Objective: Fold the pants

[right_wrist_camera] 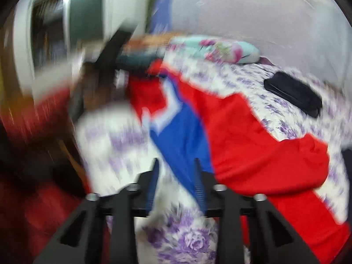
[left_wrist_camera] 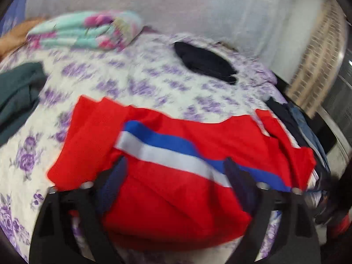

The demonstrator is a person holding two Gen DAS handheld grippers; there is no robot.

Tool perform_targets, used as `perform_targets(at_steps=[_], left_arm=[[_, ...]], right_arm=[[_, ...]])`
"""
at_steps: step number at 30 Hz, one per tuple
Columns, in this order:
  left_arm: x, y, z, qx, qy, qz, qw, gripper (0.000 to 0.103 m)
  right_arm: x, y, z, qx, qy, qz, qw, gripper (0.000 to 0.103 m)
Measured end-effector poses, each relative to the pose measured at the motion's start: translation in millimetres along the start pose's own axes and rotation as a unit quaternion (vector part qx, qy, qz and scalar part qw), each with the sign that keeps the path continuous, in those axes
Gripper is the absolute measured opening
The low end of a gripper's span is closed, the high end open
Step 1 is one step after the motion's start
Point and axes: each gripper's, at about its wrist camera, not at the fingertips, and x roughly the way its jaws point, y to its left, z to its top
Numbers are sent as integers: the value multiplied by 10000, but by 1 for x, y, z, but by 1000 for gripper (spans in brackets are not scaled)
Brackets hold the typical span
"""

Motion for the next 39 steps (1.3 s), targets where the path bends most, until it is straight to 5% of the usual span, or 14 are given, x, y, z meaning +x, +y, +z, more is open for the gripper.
perform_targets(at_steps=[2,4,7,12,15,16,19,24,26,29,31,33,35,39], left_arm=[[2,-10,-6,241,-76,239,9994,99],[10,-20,-8,507,-7,621,9968,99],[12,-26,-9,660,54,703,9953,99],[5,-15,-9,404,-85,392,9984,99],[6,-15,-9,405,-94,359,9985,99],[6,-16,-9,406,-97,348,9985,99],[4,-14,-9,377,-115,297,9988,99],[0,-11,-10,277,-168,168,9993,99],[-1,-10,-11,232,-195,127,9995,99],[-1,-10,-11,284,-180,167,9993,99],[1,-12,-11,315,-158,253,9991,99],[2,-14,-12,348,-144,318,9988,99],[3,-14,-11,355,-135,353,9987,99],[4,-15,-12,350,-138,408,9985,99]], right_arm=[[-8,-23,20,581,-114,-232,9980,60],[1,-61,43,1393,72,-1067,9845,72],[33,-105,63,1993,603,-1879,9599,72],[95,-147,73,2419,1610,-2213,9309,72],[110,-148,57,2391,1961,-2321,9222,71],[109,-145,52,2383,1960,-2309,9227,63],[84,-147,44,2549,1674,-2237,9257,13],[-14,-136,11,3134,497,-2083,9252,9],[-57,-131,-28,3588,33,-2004,9116,9],[-103,-124,-111,4413,-343,-1958,8751,15],[-122,-109,-139,4411,-472,-2548,8593,17],[-129,-93,-133,3924,-470,-2874,8725,24],[-129,-80,-113,3412,-557,-3029,8881,53],[-81,-50,-56,1587,-165,-3579,9200,62]])
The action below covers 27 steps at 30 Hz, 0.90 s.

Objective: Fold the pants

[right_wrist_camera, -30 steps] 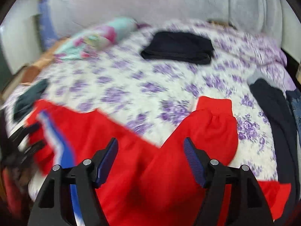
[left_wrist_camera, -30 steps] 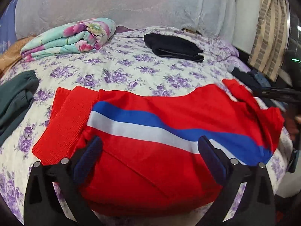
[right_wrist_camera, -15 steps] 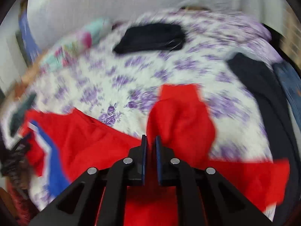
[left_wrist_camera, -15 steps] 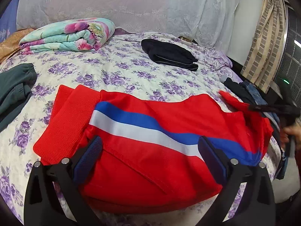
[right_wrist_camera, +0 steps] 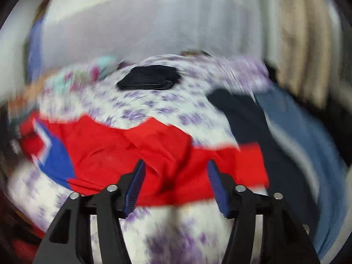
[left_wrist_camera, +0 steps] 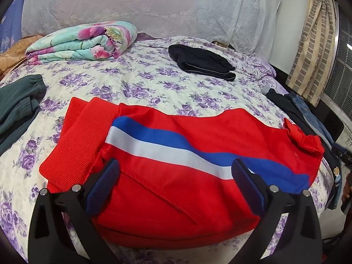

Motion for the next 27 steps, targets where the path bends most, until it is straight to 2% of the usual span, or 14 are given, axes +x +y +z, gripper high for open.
perform_targets(at_steps=[2,6,7,8,10,11,12,14,15,16,17,18,24,27], left_arm=[[0,0,0,-1,0,7,10000,99],[0,0,0,-27,-11,-40,10000,99],[0,0,0,-35,-13,-55,10000,99],[-1,0,0,-41,-16,-60,10000,99],[-1,0,-1,-45,-18,-57,10000,99],[-1,0,-1,-44,-20,-59,10000,99],[-1,0,-1,-44,-19,-56,10000,99],[-1,0,-1,-46,-25,-61,10000,99],[-2,0,-1,-57,-34,-76,9999,99],[-2,0,-1,-64,-42,-103,9999,99],[-3,0,-1,-66,-49,-103,9999,99],[-3,0,-1,-72,-43,-90,9999,99],[-2,-2,-1,-43,-25,-29,10000,99],[-1,-2,-1,-42,-25,-33,10000,99]], right_arm=[[21,35,9,-835,39,-257,9962,63],[83,76,8,-2026,411,-1074,9725,61],[91,78,7,-2130,477,-1159,9690,51],[95,74,5,-2075,526,-1074,9709,26],[82,47,10,-1232,462,-568,9897,18],[64,16,15,-315,304,-144,9989,11],[50,-11,12,410,245,127,9988,8],[30,-67,-3,1853,168,561,9809,8],[23,-97,-22,2530,245,676,9648,9],[22,-113,-35,2839,368,718,9555,27],[22,-125,-48,3051,525,689,9484,63],[20,-132,-60,3163,637,449,9455,70],[-16,-124,-50,2806,-257,-373,9588,69],[-27,-103,-26,1975,-701,-805,9745,69]])
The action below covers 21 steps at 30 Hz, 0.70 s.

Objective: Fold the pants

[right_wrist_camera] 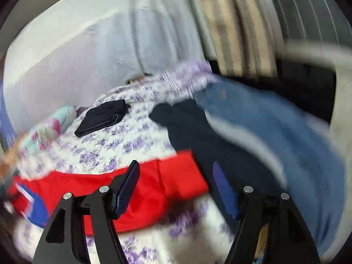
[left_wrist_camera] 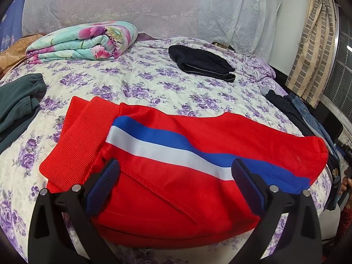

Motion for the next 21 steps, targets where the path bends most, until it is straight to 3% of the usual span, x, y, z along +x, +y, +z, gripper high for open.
perform_targets(at_steps=[3,4,6,7,10,11,12,14,15,16,17,19,21], left_arm=[[0,0,0,3,0,3,10000,99],[1,1,0,2,2,9,10000,99],[1,1,0,12,14,40,10000,99],[2,0,0,22,24,54,10000,99],[2,-1,0,66,81,157,9998,99],[1,-4,1,120,131,215,9996,99],[-2,-8,1,175,96,220,9996,99],[-13,-13,2,372,-171,187,9990,99],[-18,-15,2,444,-344,230,9982,99],[-24,-15,1,452,-549,314,9970,99],[-25,-12,1,396,-613,354,9967,99],[-20,0,1,53,-474,270,9985,99],[-15,13,2,-390,-325,19,9987,99]], right_arm=[[18,18,7,-707,55,-85,9974,70],[34,19,6,-885,394,-50,9953,71],[84,17,-12,-1111,1496,111,9824,71],[97,11,-21,-1069,1578,101,9816,72],[80,23,-8,-1070,1210,9,9869,72],[64,32,5,-1028,783,382,9909,72],[57,41,13,-1042,652,682,9901,72],[56,66,28,-1109,717,1413,9811,72],[62,88,38,-1095,844,2058,9688,71],[71,106,43,-1091,979,2466,9580,61],[81,125,46,-1097,1139,2802,9468,44],[107,177,46,-1159,1583,3451,9178,36],[125,228,37,-1333,1921,3740,8974,36]])
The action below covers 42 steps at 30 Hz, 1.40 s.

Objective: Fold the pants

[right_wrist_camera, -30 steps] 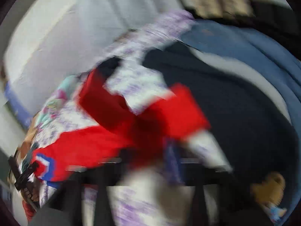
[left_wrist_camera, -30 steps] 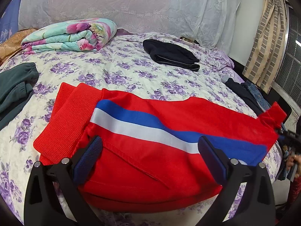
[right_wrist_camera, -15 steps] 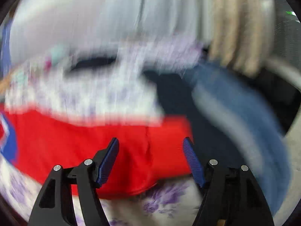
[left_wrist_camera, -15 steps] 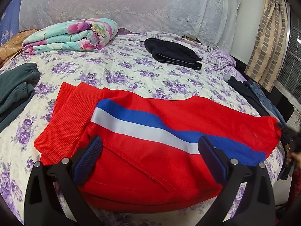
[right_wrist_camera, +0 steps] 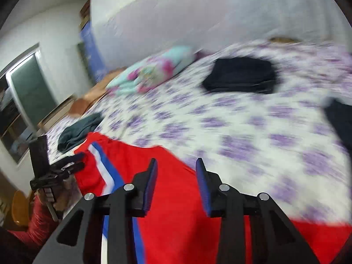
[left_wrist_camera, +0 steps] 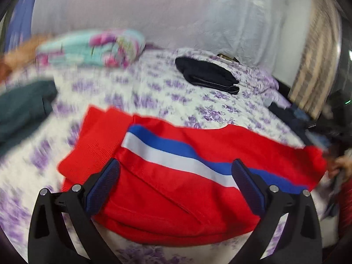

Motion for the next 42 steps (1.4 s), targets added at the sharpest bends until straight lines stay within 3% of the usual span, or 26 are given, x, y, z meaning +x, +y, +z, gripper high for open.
perform_targets(at_steps=[4,8,9,10,11,15,17,19,20,22,24,27,29,30,32,33,34,36,38,40,42], left_arm=[[0,-2,0,74,-32,-26,10000,99],[3,-7,-2,217,-5,90,9997,99],[2,-6,-1,208,-7,73,9998,99],[2,-5,-1,190,-13,47,9998,99],[2,-4,-1,158,-25,13,9999,99],[1,-1,-1,59,-62,-60,9999,99],[1,0,-1,43,-61,-58,10000,99],[3,-2,-1,90,-18,13,10000,99],[4,-4,-1,145,4,75,9999,99],[5,-7,-2,227,33,161,9996,99],[2,-6,-2,210,-17,125,9997,99],[-10,2,-2,-37,-250,-79,9996,99],[-13,6,-2,-153,-259,-218,9993,99],[-11,6,-1,-157,-210,-218,9994,99],[-4,2,0,-55,-14,-16,10000,99],[2,-3,0,90,125,191,9997,99],[4,-6,-1,199,168,327,9991,99],[8,-19,-5,565,250,715,9955,99],[5,-24,-8,716,138,851,9937,99],[-9,-26,-11,769,-197,652,9947,99],[-14,-25,-12,702,-246,541,9958,99]], right_arm=[[82,12,24,-7,756,210,9969,42],[125,16,16,-157,1405,159,9898,47],[126,18,11,-274,1398,89,9898,45],[123,21,9,-417,1313,28,9905,23],[119,24,8,-475,1246,39,9911,11],[89,36,24,-697,699,108,9951,9],[97,32,26,-694,743,-80,9948,10],[125,24,16,-753,1223,-402,9888,18],[133,20,10,-707,1265,-401,9886,18],[118,16,16,-529,1063,-476,9918,19],[93,20,21,-533,506,-831,9938,23],[63,43,19,-870,32,-635,9942,23],[65,54,12,-982,203,-366,9943,29],[77,59,5,-1034,526,-229,9930,32],[109,56,-7,-1024,1190,-374,9869,41],[120,52,-6,-915,1260,-287,9874,40],[118,49,1,-747,1228,-259,9893,38],[89,46,9,-450,685,-489,9954,42],[51,49,3,-382,275,-60,9989,58],[24,52,-11,-338,75,68,9994,75],[16,45,-37,-264,272,135,9992,81]])
